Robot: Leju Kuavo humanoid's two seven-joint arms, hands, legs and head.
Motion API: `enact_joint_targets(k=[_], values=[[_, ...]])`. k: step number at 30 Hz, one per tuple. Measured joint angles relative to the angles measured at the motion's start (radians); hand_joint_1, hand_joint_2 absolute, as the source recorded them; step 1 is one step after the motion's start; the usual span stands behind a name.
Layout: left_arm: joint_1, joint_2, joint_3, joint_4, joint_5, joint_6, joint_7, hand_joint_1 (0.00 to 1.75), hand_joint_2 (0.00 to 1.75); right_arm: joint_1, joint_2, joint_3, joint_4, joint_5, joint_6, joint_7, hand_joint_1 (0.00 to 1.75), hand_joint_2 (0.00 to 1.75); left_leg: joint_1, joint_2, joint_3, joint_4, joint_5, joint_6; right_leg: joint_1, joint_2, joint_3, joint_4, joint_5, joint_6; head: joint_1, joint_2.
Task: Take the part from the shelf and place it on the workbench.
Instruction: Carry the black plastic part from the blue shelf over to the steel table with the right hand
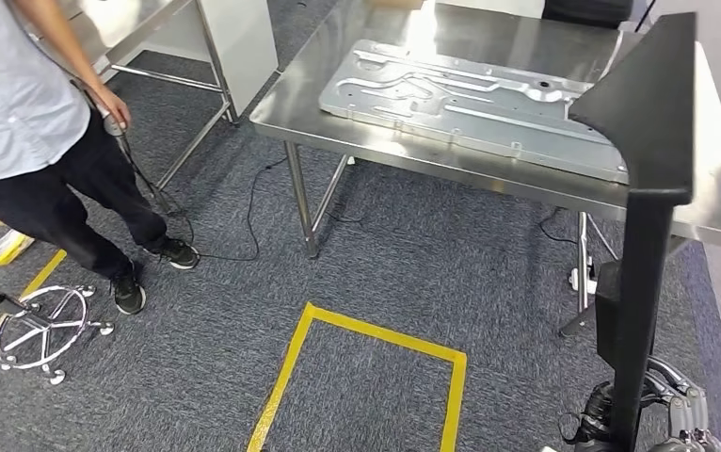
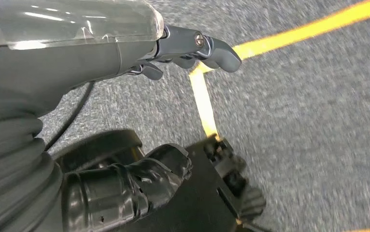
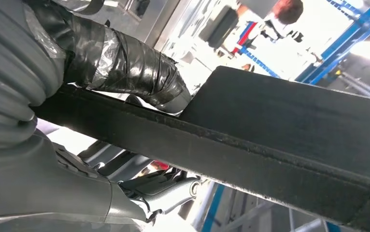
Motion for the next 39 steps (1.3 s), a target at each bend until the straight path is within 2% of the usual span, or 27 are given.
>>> enact_joint_targets(k=[2,3,4,5,6,7,9,11,14,16,17,19,20,21,22,23,24,26,28,31,32,33,35,36,37,38,39], values=[[0.001,0.000,0.000,0.000,0.000,0.000,-0.001,0.00,1.75,0.000,0.000,0.001,0.001,0.000,0.000,0.000,1.75,1.75,0.005,-0.052,-0.035,0.081,-0.052,-0.007,-0.004,0.019,0.002,-0.006,0.004,-0.011,-0.001,0.000],[0.003,0.000,0.000,0.000,0.000,0.000,-0.001,0.00,1.75,-0.001,0.000,0.002,0.001,0.000,0.000,0.000,1.75,1.75,0.005,-0.073,-0.067,0.147,-0.085,-0.008,-0.004,0.028,0.001,-0.007,0.005,-0.015,-0.001,0.000],[0.005,0.000,0.000,0.000,0.000,0.000,-0.001,0.00,1.75,-0.001,0.000,0.002,0.003,0.000,0.000,0.000,1.75,1.75,0.006,-0.083,-0.101,0.214,-0.111,-0.008,-0.002,0.036,0.001,-0.006,0.004,-0.018,-0.001,0.000],[0.007,0.000,0.000,0.000,0.001,0.000,-0.001,0.00,1.75,-0.001,0.000,0.003,0.005,-0.001,0.000,0.000,1.75,1.75,0.006,-0.086,-0.128,0.262,-0.120,-0.009,-0.001,0.046,0.001,-0.005,0.004,-0.019,-0.001,0.000],[0.009,0.001,0.000,0.000,0.002,0.000,-0.001,0.00,1.75,0.000,0.000,0.003,0.007,-0.002,0.000,0.000,1.75,1.75,0.006,-0.087,-0.139,0.275,-0.108,-0.008,0.000,0.053,0.002,-0.003,0.003,-0.021,-0.001,0.000],[0.009,0.001,0.000,0.000,0.003,-0.001,-0.001,0.00,1.75,0.000,-0.001,0.003,0.010,-0.003,0.000,0.000,1.75,1.75,0.006,-0.088,-0.133,0.251,-0.078,-0.007,0.000,0.061,0.003,-0.001,0.001,-0.021,-0.002,0.000],[0.008,0.001,0.000,0.000,0.008,-0.004,-0.002,0.00,1.75,0.000,-0.002,0.006,0.017,-0.002,0.000,0.000,1.75,1.75,0.006,-0.094,-0.088,0.128,0.001,0.000,0.000,0.072,0.006,0.002,-0.002,-0.017,-0.001,0.000],[0.005,0.001,0.000,0.000,0.012,-0.013,-0.006,0.00,1.75,0.000,-0.004,0.012,0.025,0.006,0.000,0.000,1.75,1.75,0.003,-0.104,-0.054,0.032,0.038,0.010,0.003,0.078,0.004,0.008,-0.005,-0.008,-0.001,0.000],[0.004,0.002,-0.001,0.000,0.013,-0.029,-0.014,0.00,1.75,0.000,-0.011,0.023,0.040,0.031,0.000,0.008,1.75,1.75,0.000,-0.106,-0.048,0.007,0.043,0.025,0.004,0.082,-0.001,0.007,-0.002,0.009,-0.001,0.000],[0.004,0.002,-0.001,0.000,0.013,-0.038,-0.021,0.00,1.75,-0.001,-0.019,0.029,0.052,0.056,0.000,0.021,1.75,1.75,0.003,-0.102,-0.045,-0.004,0.052,0.039,0.003,0.069,-0.010,0.028,-0.019,0.019,0.000,0.000],[0.004,0.002,-0.001,0.000,0.013,-0.041,-0.025,0.00,1.75,-0.002,-0.023,0.030,0.058,0.067,0.000,0.025,1.75,1.75,0.005,-0.099,-0.044,-0.008,0.054,0.044,0.002,0.060,-0.027,0.067,-0.043,0.023,0.001,0.000],[0.005,0.003,-0.002,0.000,0.013,-0.046,-0.029,0.00,1.75,-0.004,-0.030,0.033,0.072,0.080,0.000,0.034,1.75,1.75,0.005,-0.092,-0.044,-0.010,0.055,0.050,-0.002,0.045,-0.086,0.192,-0.105,0.033,0.001,0.000],[0.006,0.003,-0.002,0.000,0.013,-0.048,-0.030,0.00,1.75,-0.004,-0.034,0.035,0.079,0.083,0.000,0.042,1.75,1.75,0.004,-0.089,-0.044,-0.010,0.054,0.050,-0.004,0.043,-0.114,0.249,-0.124,0.036,0.001,0.000],[0.007,0.004,-0.001,0.000,0.013,-0.048,-0.030,0.00,1.75,-0.004,-0.039,0.037,0.086,0.085,0.000,0.051,1.75,1.75,0.004,-0.087,-0.043,-0.010,0.053,0.050,-0.006,0.042,-0.128,0.277,-0.125,0.039,0.001,0.000],[0.008,0.004,-0.001,0.000,0.013,-0.049,-0.030,0.00,1.75,-0.004,-0.044,0.039,0.093,0.090,0.000,0.062,1.75,1.75,0.004,-0.085,-0.041,-0.009,0.051,0.049,-0.009,0.041,-0.124,0.267,-0.107,0.041,0.001,0.000],[0.008,0.004,-0.002,0.000,0.013,-0.050,-0.030,0.00,1.75,-0.005,-0.048,0.040,0.099,0.098,0.000,0.072,1.75,1.75,0.004,-0.084,-0.037,-0.009,0.048,0.047,-0.011,0.038,-0.100,0.219,-0.075,0.041,0.001,0.000],[0.008,0.004,-0.002,0.000,0.013,-0.050,-0.030,0.00,1.75,-0.005,-0.052,0.042,0.104,0.107,0.000,0.080,1.75,1.75,0.004,-0.084,-0.033,-0.009,0.045,0.043,-0.012,0.033,-0.065,0.150,-0.040,0.039,0.001,0.000],[0.007,0.004,-0.002,0.000,0.013,-0.051,-0.030,0.00,1.75,-0.009,-0.055,0.045,0.114,0.124,0.000,0.087,1.75,1.75,0.000,-0.083,-0.029,-0.006,0.036,0.032,-0.009,0.022,-0.008,0.035,-0.006,0.031,0.001,0.000],[0.006,0.005,-0.002,0.000,0.013,-0.051,-0.031,0.00,1.75,-0.012,-0.058,0.049,0.122,0.128,0.000,0.091,1.75,1.75,-0.004,-0.081,-0.028,-0.007,0.030,0.020,-0.002,0.019,0.006,0.006,-0.014,0.017,0.000,0.000],[0.006,0.005,-0.002,0.000,0.013,-0.052,-0.031,0.00,1.75,-0.013,-0.062,0.051,0.131,0.119,0.000,0.099,1.75,1.75,-0.001,-0.080,-0.028,0.012,0.012,0.005,-0.005,0.026,0.015,-0.001,-0.019,-0.003,-0.001,0.000],[0.005,0.005,-0.002,0.000,0.013,-0.052,-0.032,0.00,1.75,-0.014,-0.062,0.053,0.132,0.115,0.000,0.101,1.75,1.75,0.001,-0.082,-0.044,0.049,-0.007,0.001,-0.006,0.027,0.021,-0.004,-0.020,-0.010,-0.002,0.000],[0.006,0.005,-0.002,0.000,0.013,-0.052,-0.032,0.00,1.75,-0.015,-0.063,0.054,0.133,0.112,0.000,0.101,1.75,1.75,0.002,-0.085,-0.073,0.108,-0.033,0.000,-0.005,0.027,0.026,-0.005,-0.024,-0.017,-0.002,0.000],[0.008,0.005,-0.002,0.000,0.013,-0.052,-0.033,0.00,1.75,-0.016,-0.063,0.056,0.136,0.108,0.000,0.101,1.75,1.75,0.002,-0.087,-0.153,0.242,-0.081,-0.001,0.000,0.029,0.036,-0.005,-0.034,-0.026,-0.003,0.000],[0.009,0.005,-0.002,0.000,0.013,-0.052,-0.033,0.00,1.75,-0.016,-0.063,0.057,0.138,0.106,0.000,0.101,1.75,1.75,0.002,-0.087,-0.182,0.282,-0.082,-0.001,0.003,0.032,0.043,-0.005,-0.040,-0.027,-0.003,0.000],[0.012,0.006,-0.002,0.000,0.013,-0.052,-0.033,0.00,1.75,-0.016,-0.064,0.057,0.140,0.105,0.000,0.101,1.75,1.75,0.002,-0.087,-0.195,0.284,-0.062,0.002,0.006,0.035,0.052,-0.005,-0.047,-0.028,-0.003,0.000],[0.013,0.006,-0.002,0.000,0.013,-0.052,-0.033,0.00,1.75,-0.016,-0.064,0.057,0.141,0.105,0.000,0.101,1.75,1.75,0.001,-0.087,-0.188,0.248,-0.022,0.006,0.008,0.039,0.064,-0.005,-0.055,-0.027,-0.003,0.000],[0.014,0.006,-0.002,0.000,0.013,-0.052,-0.033,0.00,1.75,-0.016,-0.064,0.058,0.141,0.105,0.000,0.101,1.75,1.75,-0.001,-0.089,-0.167,0.181,0.027,0.012,0.009,0.041,0.075,-0.005,-0.064,-0.026,-0.003,0.000]])
